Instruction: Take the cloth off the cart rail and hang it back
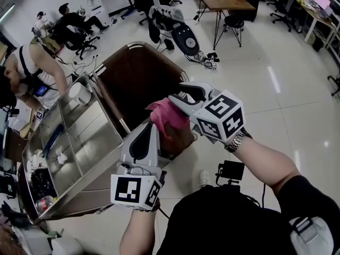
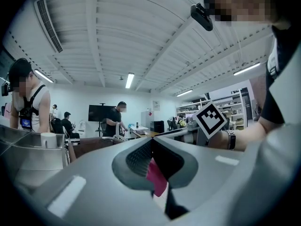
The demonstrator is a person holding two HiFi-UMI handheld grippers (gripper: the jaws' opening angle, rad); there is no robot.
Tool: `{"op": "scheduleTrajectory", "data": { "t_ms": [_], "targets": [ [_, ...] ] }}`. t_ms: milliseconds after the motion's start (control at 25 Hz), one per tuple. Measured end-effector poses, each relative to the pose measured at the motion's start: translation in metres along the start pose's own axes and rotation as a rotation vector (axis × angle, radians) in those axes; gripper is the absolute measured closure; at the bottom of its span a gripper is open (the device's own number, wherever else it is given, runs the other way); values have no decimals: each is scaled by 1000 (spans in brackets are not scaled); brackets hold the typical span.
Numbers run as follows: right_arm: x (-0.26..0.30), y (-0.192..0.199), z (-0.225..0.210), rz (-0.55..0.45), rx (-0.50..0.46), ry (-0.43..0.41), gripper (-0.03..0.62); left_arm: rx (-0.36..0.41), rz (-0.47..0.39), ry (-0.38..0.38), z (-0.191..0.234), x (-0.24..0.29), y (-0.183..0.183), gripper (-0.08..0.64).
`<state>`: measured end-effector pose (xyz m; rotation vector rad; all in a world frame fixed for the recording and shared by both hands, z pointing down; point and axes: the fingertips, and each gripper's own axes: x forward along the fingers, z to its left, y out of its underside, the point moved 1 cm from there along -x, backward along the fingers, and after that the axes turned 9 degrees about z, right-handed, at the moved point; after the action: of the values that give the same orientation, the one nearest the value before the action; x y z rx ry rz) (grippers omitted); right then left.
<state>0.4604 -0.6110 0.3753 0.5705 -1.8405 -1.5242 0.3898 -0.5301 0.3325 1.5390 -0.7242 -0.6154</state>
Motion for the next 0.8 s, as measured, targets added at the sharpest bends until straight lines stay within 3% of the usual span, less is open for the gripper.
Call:
{"op": "scheduleTrajectory", "data": {
  "t_ms": [400,640,800],
  "targets": [
    [-44,-4,84,-57,-35,57,465,7,-38,36,-17,-81,-7,557],
    [-71,8,149,-85,-58,95,469,0,-68,63,-28,-142,0,557],
    [-107,27,183,-105,-66,110,474,-7,-83,72,-56,-173,11,557]
  ]
}}
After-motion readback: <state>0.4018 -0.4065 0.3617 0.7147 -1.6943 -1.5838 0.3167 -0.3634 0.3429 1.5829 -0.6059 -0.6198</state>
